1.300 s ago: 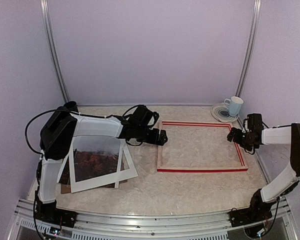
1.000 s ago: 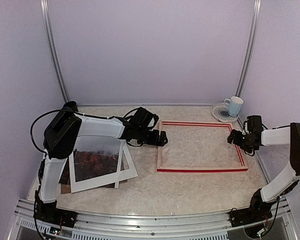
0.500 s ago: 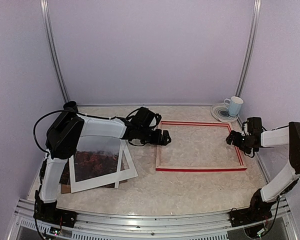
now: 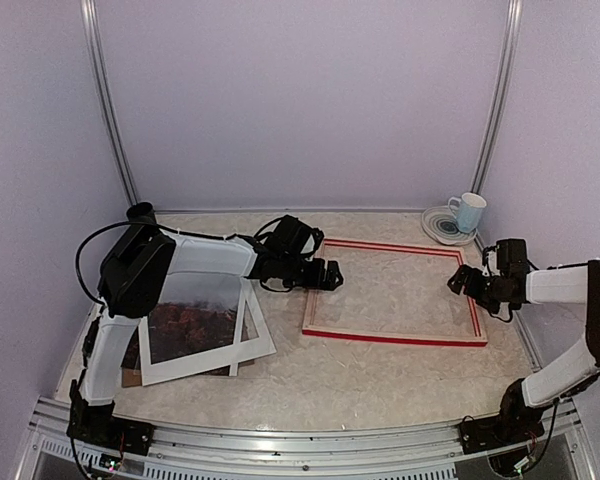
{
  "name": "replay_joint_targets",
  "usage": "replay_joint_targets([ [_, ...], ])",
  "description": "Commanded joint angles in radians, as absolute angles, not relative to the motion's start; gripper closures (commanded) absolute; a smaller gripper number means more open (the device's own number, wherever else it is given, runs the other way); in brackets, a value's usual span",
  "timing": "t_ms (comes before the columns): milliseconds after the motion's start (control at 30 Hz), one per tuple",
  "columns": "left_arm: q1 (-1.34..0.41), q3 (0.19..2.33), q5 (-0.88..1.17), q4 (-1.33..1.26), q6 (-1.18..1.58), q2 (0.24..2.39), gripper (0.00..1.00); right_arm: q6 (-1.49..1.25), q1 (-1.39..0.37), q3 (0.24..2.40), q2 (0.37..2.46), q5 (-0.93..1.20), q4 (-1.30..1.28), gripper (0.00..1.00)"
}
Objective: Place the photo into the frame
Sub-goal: Rotate the frame body at the center of the board.
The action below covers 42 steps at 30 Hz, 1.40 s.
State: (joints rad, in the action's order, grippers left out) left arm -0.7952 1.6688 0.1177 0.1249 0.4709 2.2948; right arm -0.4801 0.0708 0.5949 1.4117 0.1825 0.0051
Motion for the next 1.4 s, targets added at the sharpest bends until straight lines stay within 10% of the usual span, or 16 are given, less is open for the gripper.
replay_joint_targets([
  [0, -0.791, 1.72, 0.126, 0.118, 0.469, 2.319, 0.01, -0.51, 0.024, 0.577, 1.357, 0.227, -0.05, 0.01],
  [1367, -0.793, 1.738, 0.045, 0.144, 0.444, 2.35, 0.01, -0.505, 0.063, 0.679, 1.526, 0.082, -0.017, 0.01],
])
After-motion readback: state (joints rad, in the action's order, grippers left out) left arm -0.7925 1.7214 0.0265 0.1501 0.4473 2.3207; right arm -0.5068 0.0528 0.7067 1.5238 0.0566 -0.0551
